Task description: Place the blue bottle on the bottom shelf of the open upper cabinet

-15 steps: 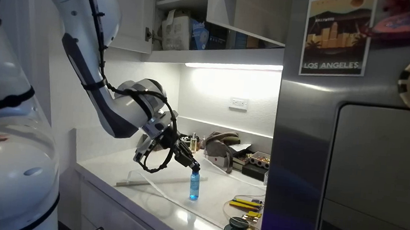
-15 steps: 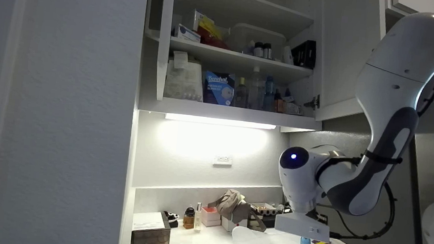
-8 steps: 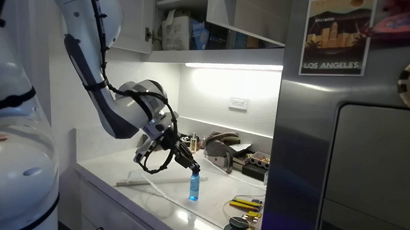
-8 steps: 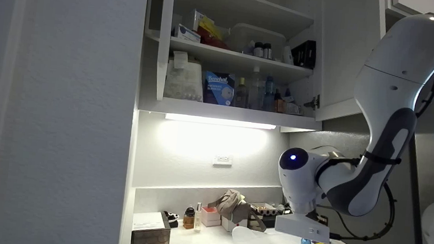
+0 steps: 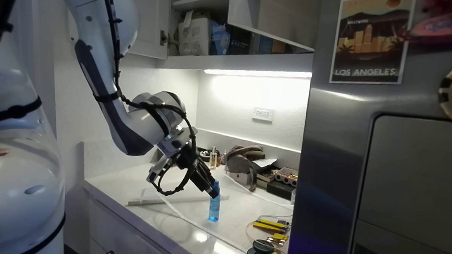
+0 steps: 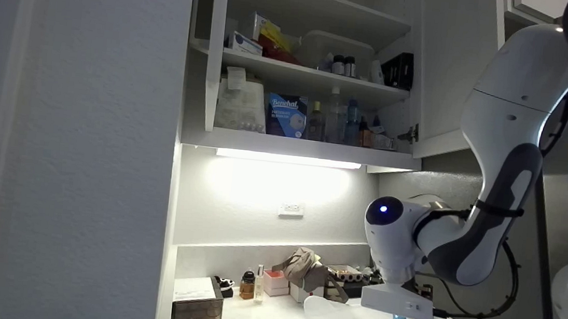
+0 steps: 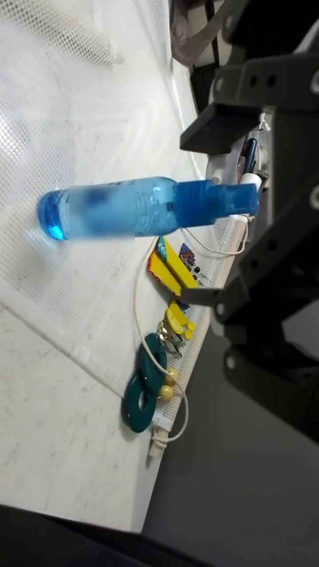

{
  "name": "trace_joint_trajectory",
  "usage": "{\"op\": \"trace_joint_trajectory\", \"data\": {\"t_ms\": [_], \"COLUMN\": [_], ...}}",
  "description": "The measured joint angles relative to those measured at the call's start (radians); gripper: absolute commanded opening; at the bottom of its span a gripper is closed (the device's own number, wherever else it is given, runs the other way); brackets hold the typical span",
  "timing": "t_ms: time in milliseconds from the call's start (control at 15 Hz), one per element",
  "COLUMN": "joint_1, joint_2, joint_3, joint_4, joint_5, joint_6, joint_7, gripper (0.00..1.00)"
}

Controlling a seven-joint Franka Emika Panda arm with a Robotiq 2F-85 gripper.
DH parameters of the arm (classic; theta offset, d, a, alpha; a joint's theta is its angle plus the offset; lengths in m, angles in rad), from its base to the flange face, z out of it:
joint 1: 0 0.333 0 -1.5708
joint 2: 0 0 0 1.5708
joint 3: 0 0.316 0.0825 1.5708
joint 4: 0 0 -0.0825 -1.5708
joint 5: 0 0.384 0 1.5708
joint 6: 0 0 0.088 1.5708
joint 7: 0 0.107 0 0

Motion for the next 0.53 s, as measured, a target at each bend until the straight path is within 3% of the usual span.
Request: {"op": "trace_joint_trajectory", "data": {"t_ms": [533], "joint_1": [0.001], "joint_2": [0.027], "joint_3": [-0.045], "joint_4": [0.005], "joint_5": [0.015], "joint_6": [0.065], "joint_7": [-0.161], "gripper": [1.00]}}
